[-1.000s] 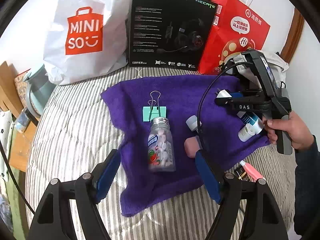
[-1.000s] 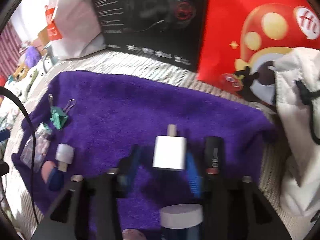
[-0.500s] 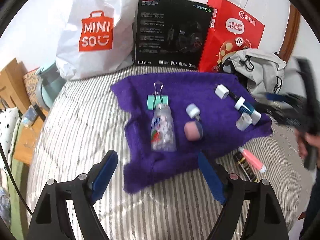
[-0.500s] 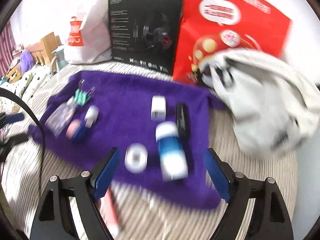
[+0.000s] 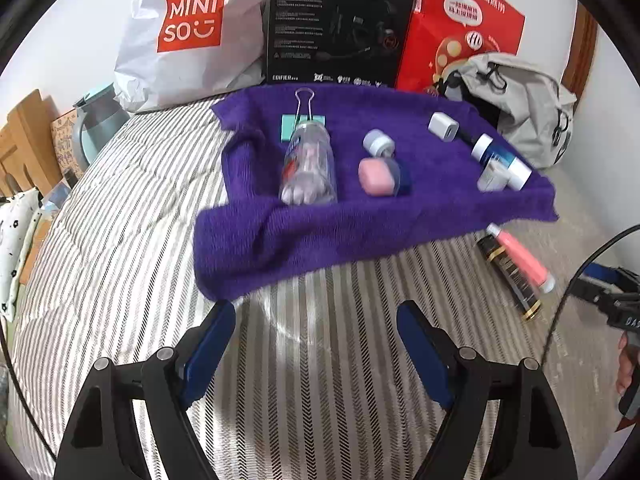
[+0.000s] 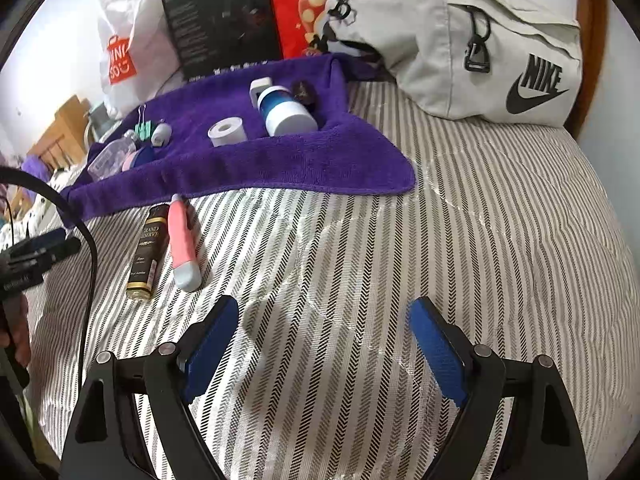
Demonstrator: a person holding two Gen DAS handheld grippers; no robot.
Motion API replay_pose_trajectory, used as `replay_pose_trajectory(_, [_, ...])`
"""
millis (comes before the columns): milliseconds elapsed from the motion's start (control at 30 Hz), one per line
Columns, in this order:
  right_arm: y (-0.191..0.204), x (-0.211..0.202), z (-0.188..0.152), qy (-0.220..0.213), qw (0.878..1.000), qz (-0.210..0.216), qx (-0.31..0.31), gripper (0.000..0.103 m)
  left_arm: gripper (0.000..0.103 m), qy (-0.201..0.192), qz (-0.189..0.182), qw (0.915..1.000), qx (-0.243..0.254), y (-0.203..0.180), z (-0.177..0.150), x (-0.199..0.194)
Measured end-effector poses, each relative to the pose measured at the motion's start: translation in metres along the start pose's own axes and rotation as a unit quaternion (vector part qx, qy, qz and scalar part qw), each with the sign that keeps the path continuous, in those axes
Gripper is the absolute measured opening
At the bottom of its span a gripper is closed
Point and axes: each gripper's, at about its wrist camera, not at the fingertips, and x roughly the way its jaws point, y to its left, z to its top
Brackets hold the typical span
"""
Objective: Organize rigid objects
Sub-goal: 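Open both grippers and move them back toward the remaining items on the bed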
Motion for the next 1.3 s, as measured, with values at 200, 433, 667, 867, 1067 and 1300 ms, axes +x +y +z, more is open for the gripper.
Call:
replay_pose_trajectory(200, [0.007,0.001,-0.005,-0.021,1.000,-0.011,-0.013,0.089,0.082,-0.010,0.006,0.9999,-0.002,0.002,-0.005,0.000])
replay_pose_trajectory(433, [0.016,0.008,-0.006,-0.006,0.999,-0.028,-0.036,0.102,0.096,0.003,0.013,0.9999,0.010,-0.004,-0.005,0.005])
replay_pose_trajectory(667, [0.015,0.009,-0.006,-0.004,0.999,-0.026,-0.034,0.103,0.103,0.013,0.020,0.9993,0.027,-0.012,-0.006,0.009])
replay_pose_trajectory(867, [0.015,0.009,-0.006,-0.004,0.999,-0.026,-0.033,0.103,0.103,0.014,0.020,0.9993,0.028,-0.012,-0.006,0.009])
replay_pose_trajectory(1067, [0.015,0.008,-0.006,-0.005,0.999,-0.026,-0.033,0.103,0.103,0.014,0.021,0.9993,0.029,-0.012,-0.006,0.009])
replay_pose_trajectory(1300, [0.015,0.009,-0.007,-0.005,0.999,-0.028,-0.035,0.103,0.103,0.014,0.023,0.9993,0.027,-0.012,-0.006,0.009])
